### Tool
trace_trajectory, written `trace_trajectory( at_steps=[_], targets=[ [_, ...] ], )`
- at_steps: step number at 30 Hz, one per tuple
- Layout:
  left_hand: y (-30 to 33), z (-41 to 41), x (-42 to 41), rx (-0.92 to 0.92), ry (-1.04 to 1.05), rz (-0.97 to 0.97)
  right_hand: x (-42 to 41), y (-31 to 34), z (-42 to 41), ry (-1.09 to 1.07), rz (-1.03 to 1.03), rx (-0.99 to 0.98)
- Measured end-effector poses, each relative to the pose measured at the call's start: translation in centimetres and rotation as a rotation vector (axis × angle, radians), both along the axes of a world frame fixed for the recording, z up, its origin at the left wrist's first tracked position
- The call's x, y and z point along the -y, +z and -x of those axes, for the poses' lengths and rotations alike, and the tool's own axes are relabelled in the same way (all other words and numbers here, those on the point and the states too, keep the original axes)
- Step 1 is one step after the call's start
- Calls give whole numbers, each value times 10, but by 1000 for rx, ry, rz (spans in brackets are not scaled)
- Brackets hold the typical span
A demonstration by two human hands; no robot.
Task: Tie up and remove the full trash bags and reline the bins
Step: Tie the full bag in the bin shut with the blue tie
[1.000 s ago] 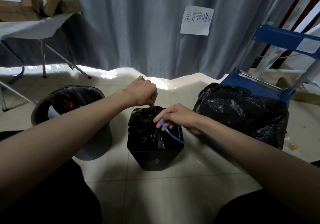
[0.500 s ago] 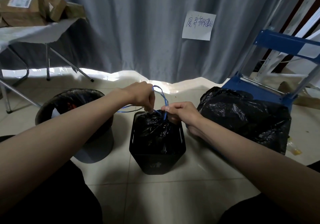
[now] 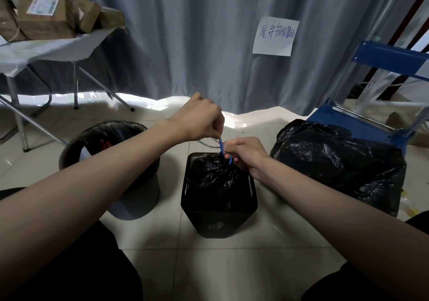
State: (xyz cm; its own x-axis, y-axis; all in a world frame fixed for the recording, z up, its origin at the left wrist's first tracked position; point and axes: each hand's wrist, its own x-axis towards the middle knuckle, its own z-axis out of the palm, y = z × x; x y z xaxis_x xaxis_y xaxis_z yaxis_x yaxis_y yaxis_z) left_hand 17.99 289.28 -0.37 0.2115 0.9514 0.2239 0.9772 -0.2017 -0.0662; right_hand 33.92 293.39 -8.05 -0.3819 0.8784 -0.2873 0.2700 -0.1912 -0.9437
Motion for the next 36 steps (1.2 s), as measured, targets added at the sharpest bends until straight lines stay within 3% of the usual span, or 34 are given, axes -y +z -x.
trace_trajectory(
  at_steps=[8, 15, 17, 20, 24, 30, 33, 36],
  targets=[
    [-11, -11, -3, -39, -34, -148, 3, 4, -5, 107, -79, 55],
    [-14, -22, -4, -35, -164, -380, -10, -4, -13, -118, 61, -44],
    [-19, -28, 2, 14, -253, -258, -12, -6, -14, -178, 96, -83],
    [-38, -36, 11, -22, -108, 164, -13, -7, -16, -215, 111, -102],
    [-69, -36, 22, -84, 16, 311, -14, -10, -15, -204, 98, -108],
    [-86, -29, 25, 125, 97, 478, -8, -12, -8, -85, 78, -96],
    [-64, -26, 19, 346, 359, 261, -6, -6, -9, -84, 81, -135],
    [-49, -17, 11, 664, 430, 111, -4, -4, -11, -59, 51, -125]
  ],
)
